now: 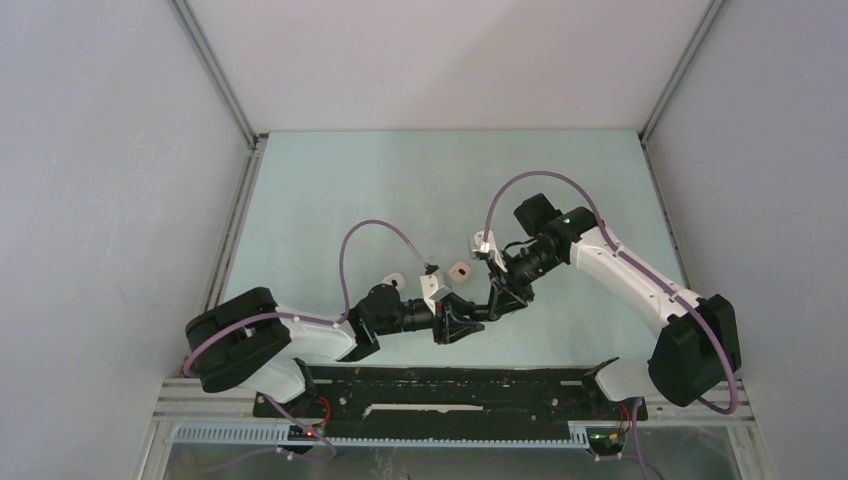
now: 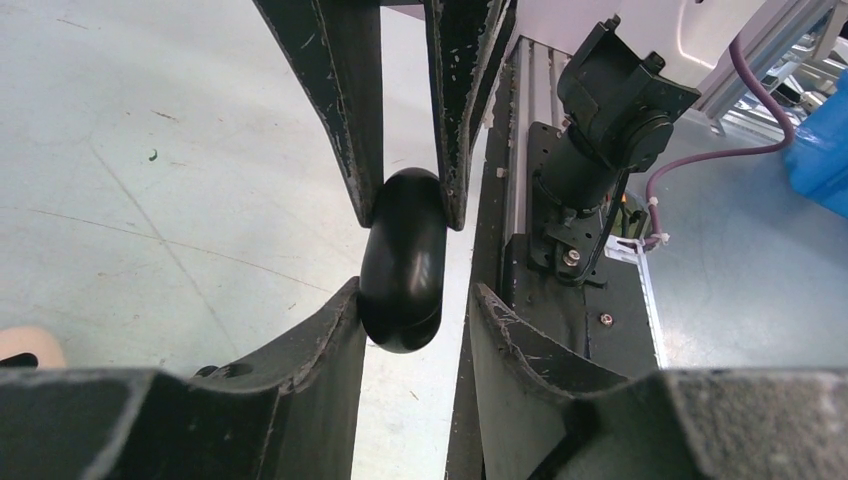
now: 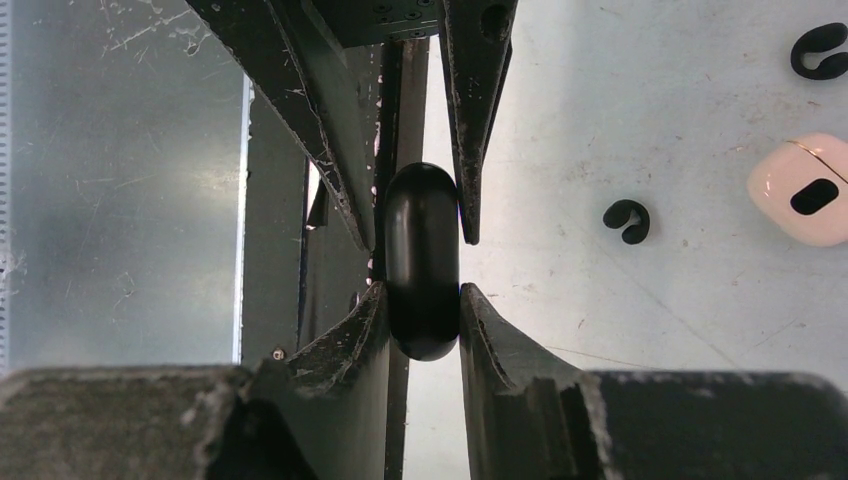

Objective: Insert the wireless bluetooth earbuds into the charging case
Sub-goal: Pass from the left arm to the right, then pass from the right arm to the left

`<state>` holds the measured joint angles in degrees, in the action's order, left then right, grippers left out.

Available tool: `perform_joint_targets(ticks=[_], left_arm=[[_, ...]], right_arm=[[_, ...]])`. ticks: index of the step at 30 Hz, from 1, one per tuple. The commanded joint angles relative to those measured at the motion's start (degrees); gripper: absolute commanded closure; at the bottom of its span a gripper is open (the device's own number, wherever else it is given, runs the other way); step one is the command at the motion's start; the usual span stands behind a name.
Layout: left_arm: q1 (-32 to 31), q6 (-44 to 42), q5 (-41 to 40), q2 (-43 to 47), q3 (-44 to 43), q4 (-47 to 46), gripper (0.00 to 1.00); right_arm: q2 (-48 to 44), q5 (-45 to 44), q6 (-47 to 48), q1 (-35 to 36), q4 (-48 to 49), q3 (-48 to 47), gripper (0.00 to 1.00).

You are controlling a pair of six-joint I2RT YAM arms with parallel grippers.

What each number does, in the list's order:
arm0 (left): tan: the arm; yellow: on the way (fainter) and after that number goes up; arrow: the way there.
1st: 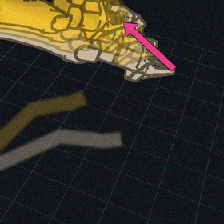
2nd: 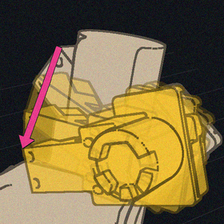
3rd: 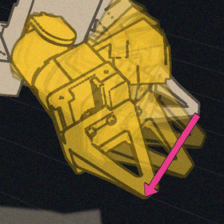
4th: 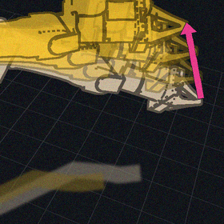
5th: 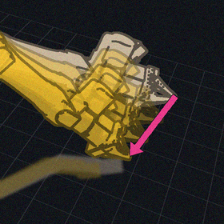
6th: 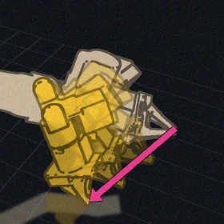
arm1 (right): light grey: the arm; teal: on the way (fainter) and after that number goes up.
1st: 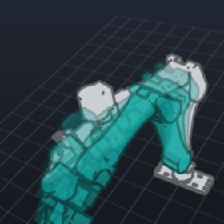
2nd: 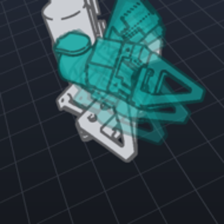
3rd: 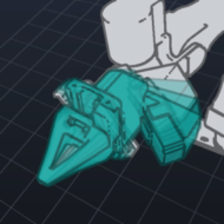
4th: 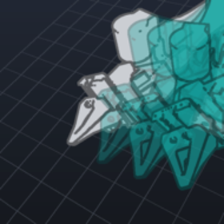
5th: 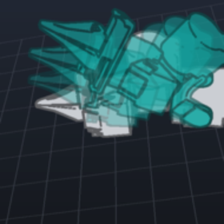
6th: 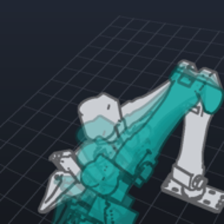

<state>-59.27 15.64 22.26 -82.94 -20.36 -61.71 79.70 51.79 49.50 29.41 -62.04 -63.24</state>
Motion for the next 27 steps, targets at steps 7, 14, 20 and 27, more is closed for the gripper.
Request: perform_joint_targets(ticks=[7, 14, 20, 27], left_arm=[[0.24, 0.55, -1.62, 0.44, -0.26, -0.52, 0.56], [0.81, 1.40, -2.50, 0.08, -0.20, -0.78, 0.55], [1.06, 1.62, -2.45, -0.24, -0.38, -0.78, 0.56], [1.26, 1.85, -2.41, -0.51, -0.60, -0.74, 0.55]], right_arm=[[-1.81, 0.94, 0.60, -1.05, 0.25, -0.19, 0.87], [-1.83, 1.21, 0.93, -1.21, -0.10, -0.21, 0.87], [-1.87, 1.45, 1.15, -1.25, -0.26, -0.21, 0.86], [-2.42, 2.32, 1.71, -1.34, -0.76, -0.17, 0.86]])
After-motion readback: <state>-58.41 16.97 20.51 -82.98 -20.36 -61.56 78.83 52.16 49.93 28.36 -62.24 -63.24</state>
